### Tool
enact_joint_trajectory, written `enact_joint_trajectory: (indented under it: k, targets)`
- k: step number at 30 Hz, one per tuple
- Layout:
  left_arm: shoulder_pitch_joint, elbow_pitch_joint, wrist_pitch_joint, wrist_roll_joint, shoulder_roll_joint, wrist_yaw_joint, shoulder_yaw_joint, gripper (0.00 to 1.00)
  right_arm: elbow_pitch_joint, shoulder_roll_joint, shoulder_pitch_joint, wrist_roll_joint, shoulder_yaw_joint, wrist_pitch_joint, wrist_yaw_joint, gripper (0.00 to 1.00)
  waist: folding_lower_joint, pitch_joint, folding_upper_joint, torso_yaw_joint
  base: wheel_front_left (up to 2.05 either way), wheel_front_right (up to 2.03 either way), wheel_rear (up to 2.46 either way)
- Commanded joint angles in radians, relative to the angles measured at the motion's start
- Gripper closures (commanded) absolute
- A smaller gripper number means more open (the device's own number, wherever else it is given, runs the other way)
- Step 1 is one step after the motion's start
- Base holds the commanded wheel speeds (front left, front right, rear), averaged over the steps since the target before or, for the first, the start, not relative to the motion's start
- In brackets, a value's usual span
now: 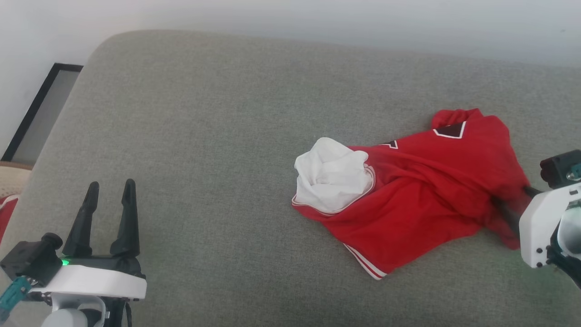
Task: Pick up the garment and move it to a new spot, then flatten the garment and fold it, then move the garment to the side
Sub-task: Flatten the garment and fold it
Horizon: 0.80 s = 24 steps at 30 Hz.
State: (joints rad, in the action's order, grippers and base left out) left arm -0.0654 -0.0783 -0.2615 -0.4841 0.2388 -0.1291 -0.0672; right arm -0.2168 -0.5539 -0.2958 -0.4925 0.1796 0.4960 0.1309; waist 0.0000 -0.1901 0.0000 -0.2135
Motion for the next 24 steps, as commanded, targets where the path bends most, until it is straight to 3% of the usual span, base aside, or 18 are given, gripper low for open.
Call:
enact_joint_trajectory:
  k: [1, 2, 8, 17, 24]
  targets:
    - [-0.013, 0.0, -0.005, -0.005, -0.003, -0.002, 0.003, 0.0, -0.017, -0.001, -0.02, -0.003, 0.002, 0.002, 0.0, 0.56, 0.0, -0.008, 0.0, -0.007, 0.0, 0.0, 0.0]
    - [-0.016, 0.0, -0.005, -0.005, -0.004, -0.002, 0.004, 0.0, -0.027, 0.002, -0.03, -0.007, 0.007, -0.002, 0.0, 1.0, 0.0, -0.012, 0.0, -0.009, 0.0, 0.0, 0.0]
    - [-0.021, -0.002, -0.005, -0.004, -0.007, -0.002, 0.005, 0.0, -0.047, -0.002, -0.08, -0.012, 0.024, -0.026, 0.0, 1.0, 0.0, -0.023, 0.0, -0.014, 0.0, 0.0, 0.0]
    - [-0.032, 0.0, -0.005, -0.006, -0.015, -0.002, 0.017, 0.0, 0.046, -0.027, -0.135, -0.024, 0.033, -0.031, 0.0, 1.0, 0.0, -0.039, 0.0, -0.024, 0.0, 0.0, 0.0]
    - [-0.058, -0.006, -0.005, -0.007, -0.033, -0.002, 0.051, 0.0, 0.084, -0.008, -0.256, -0.012, 0.072, -0.004, 0.0, 1.0, 0.0, -0.072, 0.0, -0.065, 0.0, 0.0, 0.0]
